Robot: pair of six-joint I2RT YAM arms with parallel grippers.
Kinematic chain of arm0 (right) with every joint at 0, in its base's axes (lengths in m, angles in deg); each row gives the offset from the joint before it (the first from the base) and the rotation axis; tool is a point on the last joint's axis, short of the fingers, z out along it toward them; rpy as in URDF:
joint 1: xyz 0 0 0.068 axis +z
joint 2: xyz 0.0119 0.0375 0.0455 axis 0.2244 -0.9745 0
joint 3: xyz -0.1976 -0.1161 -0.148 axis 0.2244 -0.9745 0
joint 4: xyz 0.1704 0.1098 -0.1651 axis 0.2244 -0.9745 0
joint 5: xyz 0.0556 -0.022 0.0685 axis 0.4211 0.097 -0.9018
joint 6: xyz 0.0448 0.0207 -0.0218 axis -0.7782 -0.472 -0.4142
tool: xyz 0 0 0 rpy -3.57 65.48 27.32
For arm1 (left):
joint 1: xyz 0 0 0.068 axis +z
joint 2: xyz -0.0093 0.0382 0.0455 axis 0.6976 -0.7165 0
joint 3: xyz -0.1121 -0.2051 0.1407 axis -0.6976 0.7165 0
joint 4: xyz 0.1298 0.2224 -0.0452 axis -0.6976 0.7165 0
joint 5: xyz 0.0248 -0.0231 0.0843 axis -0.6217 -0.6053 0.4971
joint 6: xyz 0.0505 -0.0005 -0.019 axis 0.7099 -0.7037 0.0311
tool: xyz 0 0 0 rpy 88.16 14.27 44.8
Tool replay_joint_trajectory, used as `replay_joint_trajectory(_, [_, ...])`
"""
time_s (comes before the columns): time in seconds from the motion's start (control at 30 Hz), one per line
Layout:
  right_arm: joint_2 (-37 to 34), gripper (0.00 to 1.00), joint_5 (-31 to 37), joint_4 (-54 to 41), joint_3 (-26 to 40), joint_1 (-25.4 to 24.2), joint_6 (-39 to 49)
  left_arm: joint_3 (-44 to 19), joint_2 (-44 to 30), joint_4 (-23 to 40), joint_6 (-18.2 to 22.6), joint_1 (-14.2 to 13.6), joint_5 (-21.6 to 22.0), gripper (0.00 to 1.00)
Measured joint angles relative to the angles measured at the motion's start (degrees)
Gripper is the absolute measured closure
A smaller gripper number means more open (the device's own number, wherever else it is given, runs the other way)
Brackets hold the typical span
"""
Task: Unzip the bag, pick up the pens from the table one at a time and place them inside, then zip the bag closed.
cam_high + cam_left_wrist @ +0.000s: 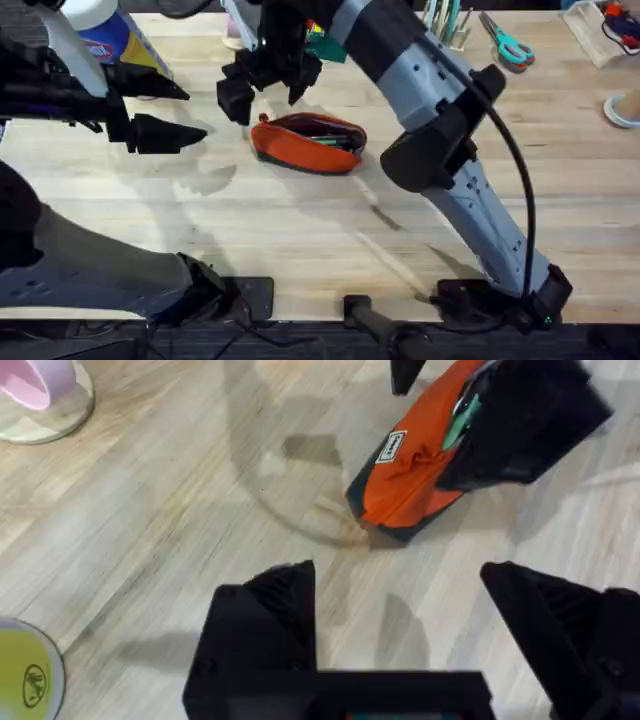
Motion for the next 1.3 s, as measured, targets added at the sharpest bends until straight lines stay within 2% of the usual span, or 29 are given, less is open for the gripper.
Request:
replay_joint_trajectory(0.33, [-2.18, 0.012, -0.01, 0.65, -0.66, 0.54, -1.14, -0.01, 0.00, 0.00, 0.00, 0.00, 0.00, 0.006])
replay_joint_trajectory(0.67, [-2.18, 0.208, -0.01, 1.11, -0.66, 0.54, -1.62, -0.01, 0.00, 0.00, 0.01, 0.00, 0.00, 0.006])
replay_joint_trajectory(0.77, [-2.18, 0.331, -0.01, 1.05, -0.66, 0.52, -1.70, -0.01, 0.00, 0.00, 0.01, 0.00, 0.00, 0.006])
replay_joint_trajectory(0.8, [-2.18, 0.414, -0.03, 1.06, -0.66, 0.54, -1.75, 0.00, 0.00, 0.00, 0.01, 0.00, 0.00, 0.006])
replay_joint_trajectory(0.83, [-2.18, 0.518, -0.25, 1.13, -0.66, 0.54, -1.98, 0.00, 0.00, 0.00, 0.00, 0.00, 0.00, 0.006])
replay_joint_trajectory(0.9, [-2.18, 0.828, -0.72, 1.36, -0.66, 0.61, -2.03, -0.01, 0.00, 0.00, 0.01, 0.00, 0.00, 0.006])
replay_joint_trajectory(0.93, [-2.18, 0.929, -1.04, 1.45, -0.66, 0.76, -2.24, 0.00, 0.00, 0.00, 0.00, 0.00, 0.00, 0.006])
replay_joint_trajectory(1.0, [-2.18, 0.961, -1.13, 1.36, -0.66, 1.02, -2.25, 0.00, 0.00, 0.00, 0.00, 0.00, 0.00, 0.006])
replay_joint_trajectory(1.3, [-2.18, 0.967, -1.13, 1.57, -0.66, 1.10, -2.24, 0.00, 0.00, 0.00, 0.00, 0.00, 0.00, 0.006])
